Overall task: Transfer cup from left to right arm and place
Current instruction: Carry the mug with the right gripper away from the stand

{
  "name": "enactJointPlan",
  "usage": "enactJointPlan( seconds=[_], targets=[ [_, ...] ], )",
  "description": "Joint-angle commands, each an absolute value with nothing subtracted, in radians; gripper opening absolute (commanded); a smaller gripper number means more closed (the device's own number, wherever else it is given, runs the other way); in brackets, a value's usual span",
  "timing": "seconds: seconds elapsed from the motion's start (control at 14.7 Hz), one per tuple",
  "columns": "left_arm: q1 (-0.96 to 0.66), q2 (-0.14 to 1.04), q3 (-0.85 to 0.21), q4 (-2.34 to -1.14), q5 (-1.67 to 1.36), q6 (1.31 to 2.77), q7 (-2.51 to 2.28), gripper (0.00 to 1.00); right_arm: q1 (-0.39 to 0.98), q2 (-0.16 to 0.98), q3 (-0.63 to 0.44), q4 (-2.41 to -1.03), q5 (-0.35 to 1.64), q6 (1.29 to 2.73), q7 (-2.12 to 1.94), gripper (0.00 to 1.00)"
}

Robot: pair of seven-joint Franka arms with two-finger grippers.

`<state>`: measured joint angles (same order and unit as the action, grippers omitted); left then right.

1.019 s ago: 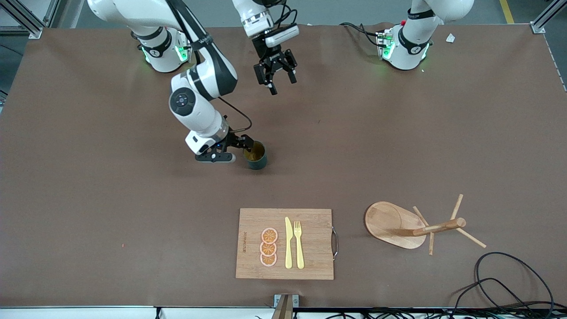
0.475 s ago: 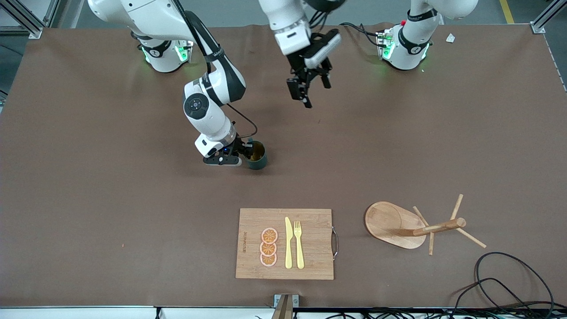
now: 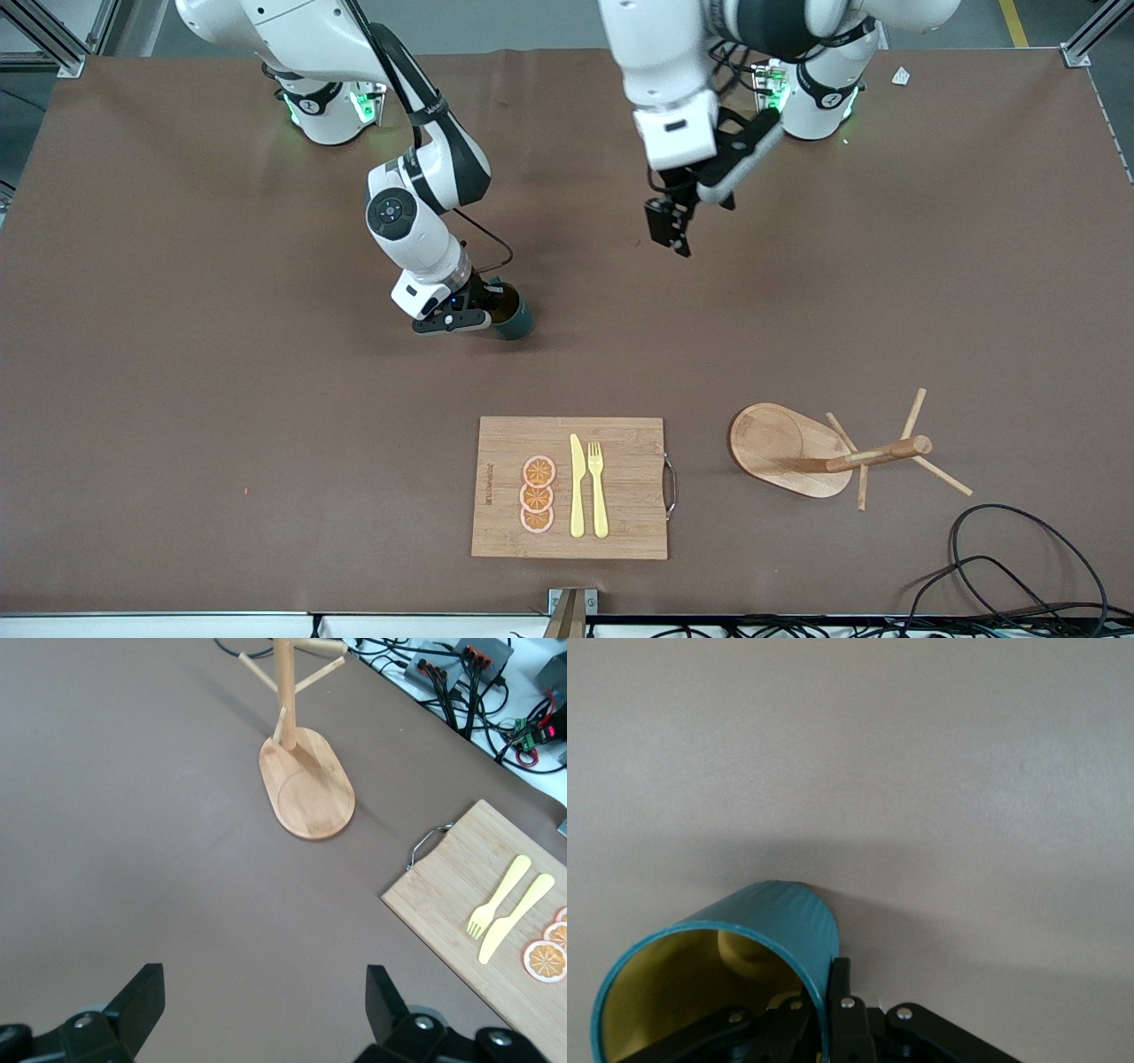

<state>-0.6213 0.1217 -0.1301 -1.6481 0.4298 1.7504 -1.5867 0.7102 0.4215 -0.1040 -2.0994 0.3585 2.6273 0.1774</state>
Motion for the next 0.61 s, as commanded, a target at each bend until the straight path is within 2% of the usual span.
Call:
enactJointPlan(
  seconds=[0.0,0.34,0.54],
  targets=[
    [-0.494,0.133,-0.137,-1.554,0.327,1.746,-1.360,1.00,0.669,0.359,-0.129,-2.109,0.364,2.530,0.031,0.00],
    [-0.302,0.130,-0.135,-1.465,0.125,1.746,-1.016,1.00,0.568,0.250,-0.279,-2.112,0.338,2.295,-0.416,0.00],
    [-0.197,0.126,-0.144,-1.462,0.078,1.705,-0.772,1.00,0.517,0.233,-0.403,-2.111,0.230,2.246,-0.712,0.00]
  ],
)
